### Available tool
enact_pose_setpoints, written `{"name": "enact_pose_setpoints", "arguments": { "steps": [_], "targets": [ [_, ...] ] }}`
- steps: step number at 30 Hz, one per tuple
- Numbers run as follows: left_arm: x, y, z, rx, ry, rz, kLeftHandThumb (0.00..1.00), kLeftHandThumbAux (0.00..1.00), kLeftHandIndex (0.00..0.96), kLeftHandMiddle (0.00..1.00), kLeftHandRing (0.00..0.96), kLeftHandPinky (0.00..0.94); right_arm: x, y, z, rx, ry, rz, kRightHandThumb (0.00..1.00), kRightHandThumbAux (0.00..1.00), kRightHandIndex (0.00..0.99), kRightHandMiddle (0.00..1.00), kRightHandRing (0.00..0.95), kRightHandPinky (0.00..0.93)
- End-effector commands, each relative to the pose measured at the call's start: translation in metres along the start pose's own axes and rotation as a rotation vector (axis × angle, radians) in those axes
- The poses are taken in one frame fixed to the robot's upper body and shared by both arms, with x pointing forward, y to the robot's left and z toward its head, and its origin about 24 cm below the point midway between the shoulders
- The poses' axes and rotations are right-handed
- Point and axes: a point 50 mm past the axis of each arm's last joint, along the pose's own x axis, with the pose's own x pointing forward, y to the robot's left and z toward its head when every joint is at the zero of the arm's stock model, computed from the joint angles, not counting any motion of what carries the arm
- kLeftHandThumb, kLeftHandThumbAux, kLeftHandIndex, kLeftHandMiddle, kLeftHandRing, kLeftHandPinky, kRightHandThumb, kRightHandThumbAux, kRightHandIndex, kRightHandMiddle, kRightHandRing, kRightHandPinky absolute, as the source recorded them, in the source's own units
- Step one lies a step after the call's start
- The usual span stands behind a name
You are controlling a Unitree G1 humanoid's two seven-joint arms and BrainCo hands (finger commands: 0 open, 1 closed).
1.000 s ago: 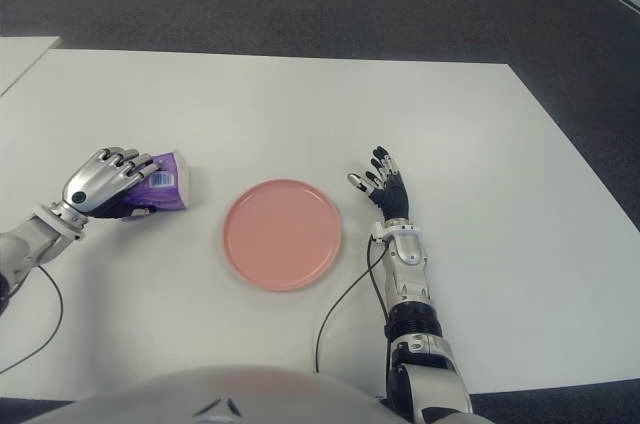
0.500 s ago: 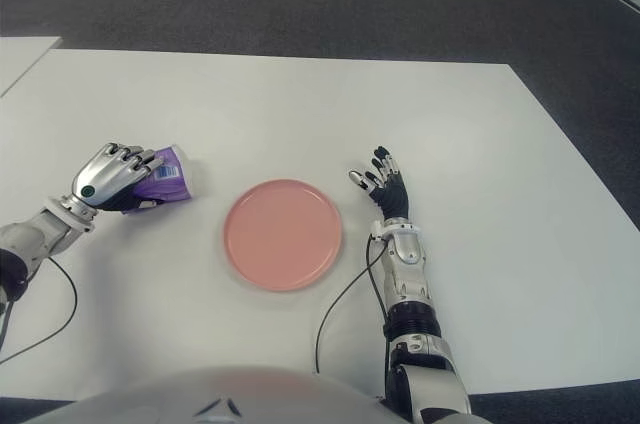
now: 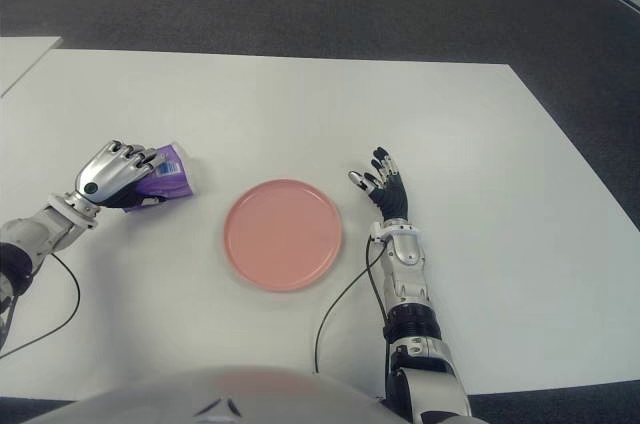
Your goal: Put the tissue paper into the plate.
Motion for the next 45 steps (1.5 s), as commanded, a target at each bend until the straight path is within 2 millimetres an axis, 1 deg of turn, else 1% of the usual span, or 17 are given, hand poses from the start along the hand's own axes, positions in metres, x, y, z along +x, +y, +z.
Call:
{"name": "enact_pose_setpoints", "arguments": {
  "steps": [1, 3, 6, 7, 9, 13, 16, 17, 19, 23, 28, 32, 34, 38, 42, 45],
  "targets": [
    [-0.002, -0.005, 0.007, -0.032, -0.014, -0.032, 0.751, 0.693, 0.444, 0.858, 0.854, 0.857, -0.014, 0.001, -0.03, 0.014, 0.166, -0.014, 0.065, 0.731, 0.01, 0.021, 0.008, 0.039],
    [0.0, -0.004, 0.006, -0.033, -0.01, -0.027, 0.751, 0.693, 0.444, 0.859, 0.854, 0.858, -0.013, 0.001, -0.03, 0.012, 0.166, -0.017, 0.068, 0.731, 0.012, 0.024, 0.01, 0.039],
    [0.015, 0.011, -0.009, -0.043, 0.005, 0.027, 0.75, 0.693, 0.444, 0.86, 0.857, 0.864, -0.012, 0.001, -0.03, 0.009, 0.167, -0.02, 0.07, 0.729, 0.01, 0.024, 0.01, 0.037],
    [0.021, 0.02, -0.014, -0.049, 0.005, 0.055, 0.75, 0.693, 0.444, 0.861, 0.857, 0.867, -0.012, 0.001, -0.03, 0.011, 0.169, -0.02, 0.069, 0.728, 0.009, 0.024, 0.01, 0.037],
    [0.028, 0.031, -0.019, -0.059, 0.0, 0.091, 0.75, 0.693, 0.444, 0.863, 0.86, 0.872, -0.011, 0.002, -0.03, 0.017, 0.173, -0.019, 0.069, 0.73, 0.008, 0.024, 0.01, 0.041],
    [0.038, 0.048, -0.021, -0.074, -0.01, 0.144, 0.75, 0.694, 0.444, 0.866, 0.864, 0.87, -0.01, 0.002, -0.03, 0.025, 0.177, -0.019, 0.077, 0.74, 0.013, 0.029, 0.015, 0.052],
    [0.047, 0.067, -0.021, -0.082, -0.018, 0.21, 0.75, 0.695, 0.444, 0.867, 0.864, 0.863, -0.01, 0.002, -0.031, 0.023, 0.177, -0.019, 0.079, 0.742, 0.015, 0.031, 0.019, 0.048],
    [0.054, 0.079, -0.02, -0.085, -0.026, 0.254, 0.75, 0.695, 0.444, 0.867, 0.864, 0.861, -0.01, 0.001, -0.031, 0.024, 0.178, -0.02, 0.079, 0.743, 0.015, 0.031, 0.019, 0.046],
    [0.061, 0.095, -0.017, -0.089, -0.036, 0.307, 0.75, 0.695, 0.443, 0.866, 0.863, 0.854, -0.009, 0.001, -0.032, 0.027, 0.18, -0.022, 0.079, 0.751, 0.019, 0.035, 0.022, 0.046],
    [0.071, 0.123, -0.011, -0.118, -0.056, 0.382, 0.75, 0.696, 0.443, 0.865, 0.862, 0.849, -0.008, 0.0, -0.032, 0.035, 0.185, -0.029, 0.082, 0.758, 0.022, 0.038, 0.025, 0.046],
    [0.077, 0.15, 0.001, -0.144, -0.097, 0.462, 0.75, 0.697, 0.443, 0.864, 0.862, 0.842, -0.005, 0.0, -0.032, 0.038, 0.187, -0.029, 0.09, 0.763, 0.021, 0.036, 0.024, 0.048],
    [0.082, 0.172, 0.019, -0.155, -0.149, 0.522, 0.75, 0.697, 0.443, 0.862, 0.861, 0.837, -0.004, 0.001, -0.031, 0.032, 0.184, -0.026, 0.089, 0.758, 0.021, 0.033, 0.023, 0.047],
    [0.083, 0.179, 0.026, -0.163, -0.167, 0.533, 0.75, 0.697, 0.443, 0.861, 0.86, 0.84, -0.003, 0.001, -0.031, 0.029, 0.181, -0.024, 0.086, 0.753, 0.02, 0.031, 0.021, 0.047],
    [0.085, 0.186, 0.034, -0.177, -0.208, 0.534, 0.75, 0.696, 0.443, 0.861, 0.86, 0.845, -0.003, 0.001, -0.031, 0.027, 0.172, -0.022, 0.081, 0.747, 0.018, 0.029, 0.018, 0.049],
    [0.086, 0.187, 0.038, -0.188, -0.249, 0.528, 0.75, 0.696, 0.443, 0.859, 0.857, 0.845, -0.003, 0.001, -0.031, 0.024, 0.164, -0.02, 0.078, 0.741, 0.013, 0.027, 0.017, 0.051],
    [0.087, 0.183, 0.047, -0.204, -0.296, 0.53, 0.75, 0.696, 0.443, 0.858, 0.856, 0.838, -0.004, 0.0, -0.031, 0.025, 0.157, -0.017, 0.073, 0.738, 0.01, 0.026, 0.015, 0.051]
  ]
}}
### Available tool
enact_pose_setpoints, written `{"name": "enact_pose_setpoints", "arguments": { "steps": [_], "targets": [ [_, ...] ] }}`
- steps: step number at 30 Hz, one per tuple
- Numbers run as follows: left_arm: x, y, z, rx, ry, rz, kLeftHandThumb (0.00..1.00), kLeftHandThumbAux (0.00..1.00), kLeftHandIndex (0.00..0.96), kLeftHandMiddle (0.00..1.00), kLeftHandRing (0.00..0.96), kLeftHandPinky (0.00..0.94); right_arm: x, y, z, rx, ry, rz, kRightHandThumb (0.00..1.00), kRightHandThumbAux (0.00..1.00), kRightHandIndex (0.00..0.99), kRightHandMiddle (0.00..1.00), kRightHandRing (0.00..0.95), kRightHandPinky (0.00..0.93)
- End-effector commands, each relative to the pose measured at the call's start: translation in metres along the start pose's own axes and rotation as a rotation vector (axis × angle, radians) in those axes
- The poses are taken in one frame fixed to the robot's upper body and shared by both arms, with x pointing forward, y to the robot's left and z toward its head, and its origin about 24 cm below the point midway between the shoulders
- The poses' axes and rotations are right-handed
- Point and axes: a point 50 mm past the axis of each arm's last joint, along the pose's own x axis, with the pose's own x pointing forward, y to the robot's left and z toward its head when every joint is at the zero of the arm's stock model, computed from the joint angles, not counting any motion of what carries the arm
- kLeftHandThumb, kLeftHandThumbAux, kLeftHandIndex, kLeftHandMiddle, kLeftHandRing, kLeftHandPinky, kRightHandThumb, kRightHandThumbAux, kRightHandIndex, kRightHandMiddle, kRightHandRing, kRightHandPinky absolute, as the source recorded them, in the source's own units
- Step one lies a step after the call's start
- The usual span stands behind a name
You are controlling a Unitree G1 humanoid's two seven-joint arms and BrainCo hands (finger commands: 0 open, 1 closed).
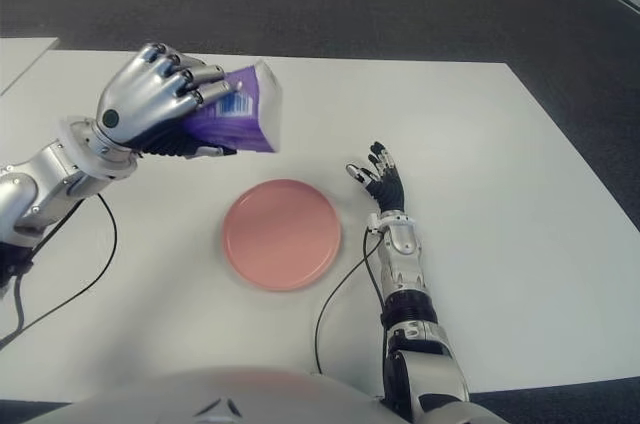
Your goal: Put the tissue paper into the plate.
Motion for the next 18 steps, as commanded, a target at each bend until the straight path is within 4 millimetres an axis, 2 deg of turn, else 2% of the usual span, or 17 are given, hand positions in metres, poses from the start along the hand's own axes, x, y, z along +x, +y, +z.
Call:
{"name": "enact_pose_setpoints", "arguments": {
  "steps": [1, 8, 18],
  "targets": [
    [0.001, -0.011, 0.012, -0.057, -0.047, -0.009, 0.75, 0.696, 0.443, 0.857, 0.856, 0.837, -0.018, -0.003, -0.033, 0.018, 0.145, -0.016, 0.067, 0.74, 0.008, 0.025, 0.014, 0.05],
    [0.003, -0.027, 0.026, -0.095, -0.11, -0.019, 0.75, 0.696, 0.443, 0.854, 0.856, 0.854, -0.018, -0.004, -0.033, 0.01, 0.125, -0.007, 0.046, 0.75, 0.002, 0.019, 0.009, 0.05],
    [-0.007, -0.072, 0.051, -0.176, -0.183, -0.151, 0.747, 0.697, 0.443, 0.848, 0.851, 0.855, -0.023, -0.005, -0.031, -0.028, 0.06, -0.012, 0.002, 0.755, 0.0, 0.011, 0.0, 0.038]
  ]
}}
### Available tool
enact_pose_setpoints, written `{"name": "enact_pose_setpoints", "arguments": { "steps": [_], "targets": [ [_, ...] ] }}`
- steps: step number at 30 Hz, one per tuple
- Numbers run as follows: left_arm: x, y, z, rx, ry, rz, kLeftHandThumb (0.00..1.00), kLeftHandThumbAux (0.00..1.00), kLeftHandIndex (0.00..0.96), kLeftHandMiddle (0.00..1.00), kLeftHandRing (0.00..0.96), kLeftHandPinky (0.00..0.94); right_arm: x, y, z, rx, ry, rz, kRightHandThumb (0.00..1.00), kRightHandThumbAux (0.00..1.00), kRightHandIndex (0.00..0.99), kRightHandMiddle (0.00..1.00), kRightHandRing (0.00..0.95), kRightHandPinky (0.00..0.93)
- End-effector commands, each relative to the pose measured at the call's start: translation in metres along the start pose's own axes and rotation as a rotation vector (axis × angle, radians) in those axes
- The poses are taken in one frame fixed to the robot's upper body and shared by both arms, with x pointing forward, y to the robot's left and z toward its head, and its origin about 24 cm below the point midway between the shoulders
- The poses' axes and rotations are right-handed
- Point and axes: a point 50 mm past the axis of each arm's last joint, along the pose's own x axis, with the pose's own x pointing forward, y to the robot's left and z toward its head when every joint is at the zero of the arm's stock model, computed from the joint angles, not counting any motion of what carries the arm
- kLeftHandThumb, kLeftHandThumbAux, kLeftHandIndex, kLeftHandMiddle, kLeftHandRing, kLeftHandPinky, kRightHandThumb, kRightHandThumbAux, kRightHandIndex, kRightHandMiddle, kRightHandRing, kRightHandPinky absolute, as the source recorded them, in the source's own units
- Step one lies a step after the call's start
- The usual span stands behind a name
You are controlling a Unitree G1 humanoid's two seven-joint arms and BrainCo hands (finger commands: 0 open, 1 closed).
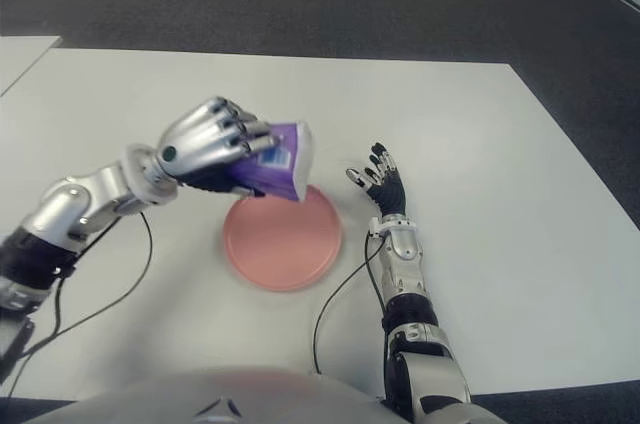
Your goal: Put the tissue paper into the plate.
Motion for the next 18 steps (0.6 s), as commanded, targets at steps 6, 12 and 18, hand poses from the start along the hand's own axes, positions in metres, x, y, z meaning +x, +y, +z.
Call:
{"name": "enact_pose_setpoints", "arguments": {
  "steps": [6, 12, 18],
  "targets": [
    [-0.009, -0.06, 0.004, 0.034, -0.041, -0.199, 0.746, 0.696, 0.444, 0.848, 0.852, 0.868, -0.051, -0.003, -0.007, 0.034, -0.004, -0.011, 0.0, 0.73, 0.0, 0.008, 0.0, 0.024],
    [-0.022, -0.078, 0.005, 0.048, -0.047, -0.276, 0.746, 0.695, 0.444, 0.853, 0.859, 0.877, -0.056, -0.002, 0.006, 0.061, -0.053, -0.006, 0.0, 0.679, 0.0, 0.0, 0.0, 0.013],
    [-0.03, -0.089, 0.018, -0.006, -0.041, -0.305, 0.746, 0.695, 0.444, 0.851, 0.856, 0.865, -0.043, 0.011, 0.016, 0.066, -0.094, -0.005, 0.0, 0.672, 0.0, 0.0, 0.0, 0.019]
  ]
}}
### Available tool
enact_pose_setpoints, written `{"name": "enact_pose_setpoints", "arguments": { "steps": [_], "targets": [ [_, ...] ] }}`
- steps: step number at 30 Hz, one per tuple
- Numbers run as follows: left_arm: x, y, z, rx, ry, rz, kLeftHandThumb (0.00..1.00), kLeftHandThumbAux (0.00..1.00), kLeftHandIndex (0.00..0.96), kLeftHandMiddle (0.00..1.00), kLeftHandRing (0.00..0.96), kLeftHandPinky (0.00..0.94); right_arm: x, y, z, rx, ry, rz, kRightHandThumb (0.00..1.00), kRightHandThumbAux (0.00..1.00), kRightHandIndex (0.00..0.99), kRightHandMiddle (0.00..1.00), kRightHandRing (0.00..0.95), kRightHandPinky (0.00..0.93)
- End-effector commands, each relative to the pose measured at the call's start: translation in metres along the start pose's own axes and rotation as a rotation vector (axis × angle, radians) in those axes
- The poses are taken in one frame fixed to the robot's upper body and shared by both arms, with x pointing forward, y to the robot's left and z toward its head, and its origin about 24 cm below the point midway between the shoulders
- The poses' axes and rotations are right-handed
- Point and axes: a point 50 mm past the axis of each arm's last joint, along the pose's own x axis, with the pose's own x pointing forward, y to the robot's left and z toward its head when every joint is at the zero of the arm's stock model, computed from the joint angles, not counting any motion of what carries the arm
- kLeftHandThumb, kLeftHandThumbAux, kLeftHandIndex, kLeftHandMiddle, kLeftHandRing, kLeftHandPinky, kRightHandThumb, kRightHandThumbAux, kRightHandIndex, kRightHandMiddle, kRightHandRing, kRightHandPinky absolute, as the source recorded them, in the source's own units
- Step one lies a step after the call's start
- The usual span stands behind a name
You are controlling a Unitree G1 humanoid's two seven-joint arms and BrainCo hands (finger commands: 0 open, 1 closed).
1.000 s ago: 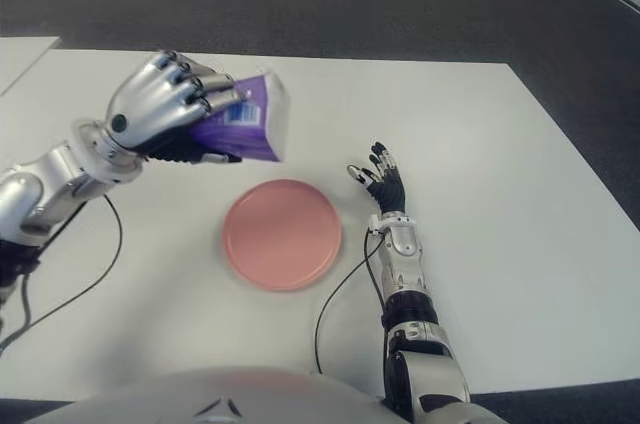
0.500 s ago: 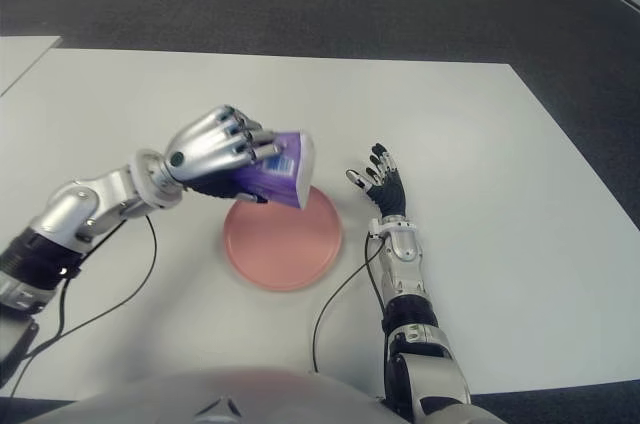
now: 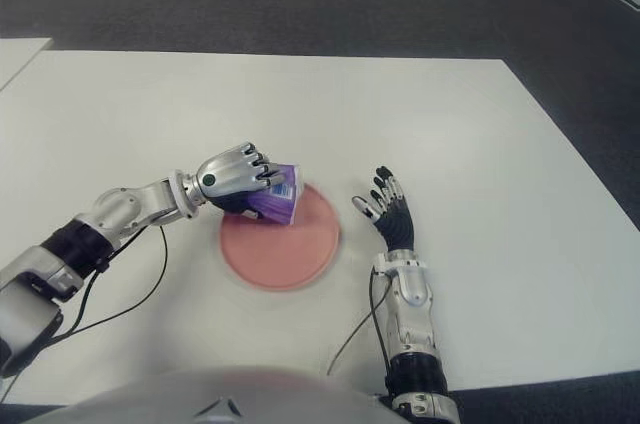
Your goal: Put the tissue paper into the plate.
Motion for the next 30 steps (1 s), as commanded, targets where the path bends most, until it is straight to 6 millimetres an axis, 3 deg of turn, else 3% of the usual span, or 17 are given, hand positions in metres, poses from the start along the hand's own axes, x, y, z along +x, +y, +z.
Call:
{"name": "enact_pose_setpoints", "arguments": {
  "steps": [1, 30],
  "targets": [
    [-0.005, -0.014, 0.015, -0.056, -0.017, -0.05, 0.746, 0.695, 0.444, 0.85, 0.855, 0.863, 0.01, 0.012, 0.008, 0.025, -0.035, 0.007, 0.0, 0.674, 0.0, 0.0, 0.0, 0.02],
    [0.001, -0.016, 0.022, -0.204, -0.064, -0.165, 0.746, 0.694, 0.444, 0.831, 0.839, 0.85, 0.0, 0.015, 0.015, 0.029, -0.045, -0.038, 0.0, 0.671, 0.0, 0.006, 0.0, 0.026]
  ]
}}
